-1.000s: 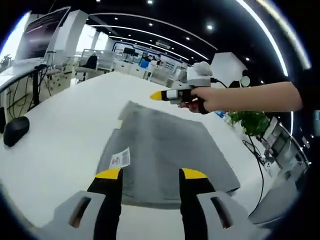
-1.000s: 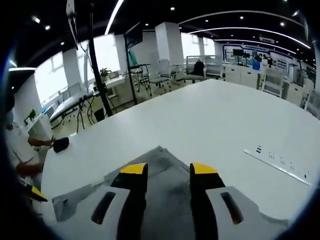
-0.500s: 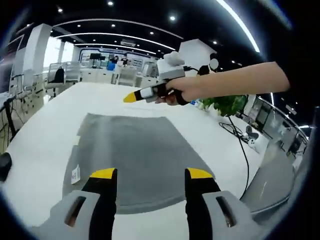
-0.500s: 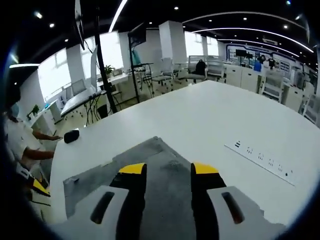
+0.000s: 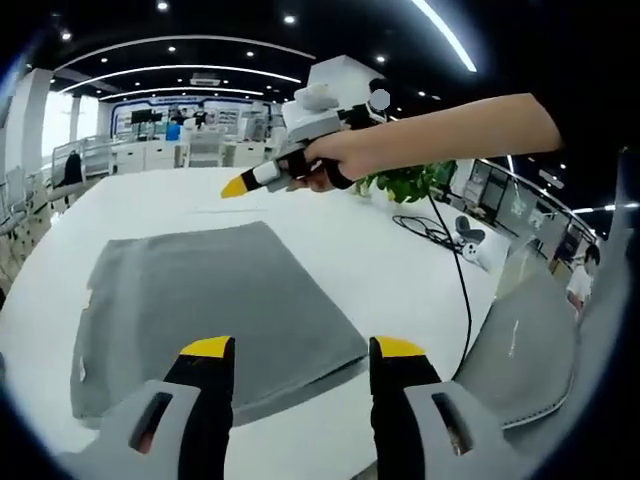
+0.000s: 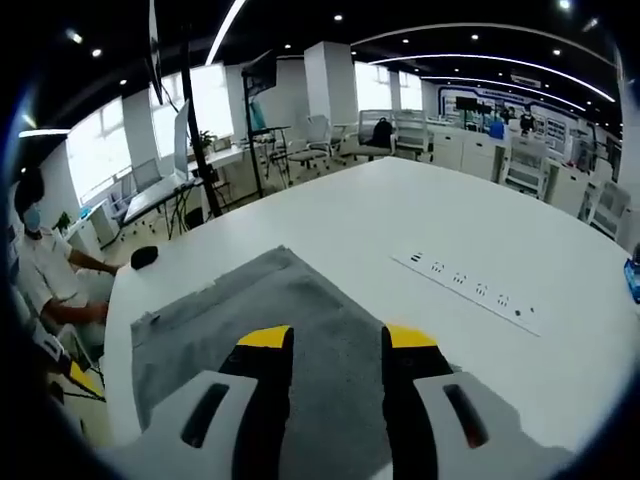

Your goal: Fold the towel on the table until its edges align and the towel forms a compact rectangular stack.

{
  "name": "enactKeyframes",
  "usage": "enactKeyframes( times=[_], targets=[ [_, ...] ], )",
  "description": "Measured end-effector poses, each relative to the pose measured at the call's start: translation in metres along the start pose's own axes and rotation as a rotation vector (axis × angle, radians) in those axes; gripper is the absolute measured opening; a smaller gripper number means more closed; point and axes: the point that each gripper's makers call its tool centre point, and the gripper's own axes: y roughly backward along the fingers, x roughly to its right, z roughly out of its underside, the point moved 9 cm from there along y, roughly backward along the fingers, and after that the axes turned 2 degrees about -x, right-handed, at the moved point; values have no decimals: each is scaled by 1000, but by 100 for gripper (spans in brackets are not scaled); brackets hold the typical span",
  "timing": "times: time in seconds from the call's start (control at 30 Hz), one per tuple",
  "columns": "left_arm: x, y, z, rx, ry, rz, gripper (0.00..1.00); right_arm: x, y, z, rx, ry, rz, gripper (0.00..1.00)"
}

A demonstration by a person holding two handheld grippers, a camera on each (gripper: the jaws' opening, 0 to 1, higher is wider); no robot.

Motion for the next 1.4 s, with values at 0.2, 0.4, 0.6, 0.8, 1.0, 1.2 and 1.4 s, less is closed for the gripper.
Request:
enactKeyframes(
  times=[0.2, 0.4, 0.6, 0.8, 1.0, 1.2, 1.4],
  targets=[
    [25, -24, -3, -43, -42, 95, 50, 18, 24, 22, -12, -19, 21, 35],
    [36, -47, -5, -75, -61, 136, 48, 41, 37, 41, -26, -45, 41, 35],
    [39, -63, -1, -133, -104, 168, 46, 56, 38, 55, -38, -93, 54, 34],
    [40, -77, 4, -189, -144, 198, 39, 65, 22, 63, -51, -121, 48, 34],
    [42, -88, 11, -229, -179, 231, 26, 71, 8, 71, -66, -145, 40, 33],
    [40, -96, 13, -237, -181, 236, 22, 81, -1, 78, -71, -170, 40, 32],
    [41, -98, 19, -274, -210, 222, 18, 85, -7, 81, -77, -179, 43, 30]
  ],
)
